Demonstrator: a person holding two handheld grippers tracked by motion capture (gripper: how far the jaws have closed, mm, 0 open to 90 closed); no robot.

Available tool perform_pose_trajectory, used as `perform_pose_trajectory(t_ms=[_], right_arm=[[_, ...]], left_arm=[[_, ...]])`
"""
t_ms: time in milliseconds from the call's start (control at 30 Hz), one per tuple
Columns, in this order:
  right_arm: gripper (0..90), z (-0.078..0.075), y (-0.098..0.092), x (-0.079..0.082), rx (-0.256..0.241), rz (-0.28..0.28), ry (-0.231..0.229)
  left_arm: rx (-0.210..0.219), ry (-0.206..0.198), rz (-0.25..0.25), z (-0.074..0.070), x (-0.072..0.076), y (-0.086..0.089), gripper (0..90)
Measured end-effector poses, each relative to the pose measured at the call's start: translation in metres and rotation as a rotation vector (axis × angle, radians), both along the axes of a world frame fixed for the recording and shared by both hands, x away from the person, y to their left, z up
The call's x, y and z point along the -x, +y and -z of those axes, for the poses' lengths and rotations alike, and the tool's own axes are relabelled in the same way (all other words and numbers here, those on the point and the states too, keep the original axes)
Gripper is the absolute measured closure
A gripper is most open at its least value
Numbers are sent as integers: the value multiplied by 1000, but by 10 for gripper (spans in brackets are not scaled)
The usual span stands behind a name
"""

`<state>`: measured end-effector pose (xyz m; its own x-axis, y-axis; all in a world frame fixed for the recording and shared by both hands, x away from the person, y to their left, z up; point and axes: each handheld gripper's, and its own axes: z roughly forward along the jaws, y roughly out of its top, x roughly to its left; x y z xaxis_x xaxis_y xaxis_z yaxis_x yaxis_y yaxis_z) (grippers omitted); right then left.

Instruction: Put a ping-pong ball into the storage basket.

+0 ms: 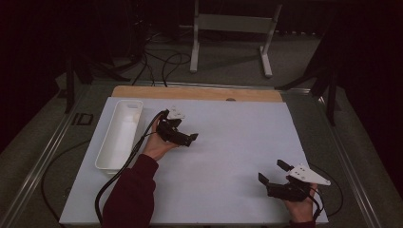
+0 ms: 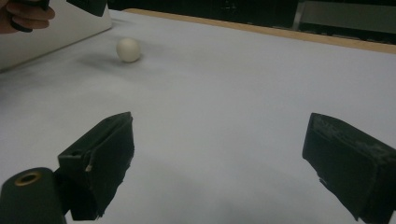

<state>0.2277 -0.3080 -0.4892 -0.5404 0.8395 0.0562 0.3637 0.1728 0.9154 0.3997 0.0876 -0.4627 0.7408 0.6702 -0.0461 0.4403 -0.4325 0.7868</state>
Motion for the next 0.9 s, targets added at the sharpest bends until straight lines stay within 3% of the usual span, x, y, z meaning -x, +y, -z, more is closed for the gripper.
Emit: perform_pose_trajectory(t_ms=[467,900], right_arm=[[90,0,-1,0,-1,0,-1],[90,-1,0,1,-5,2,-1]], left_arm=[[9,15,-3,8,-2,-5,11],[-14,40,-29,19,-5,-5,11]])
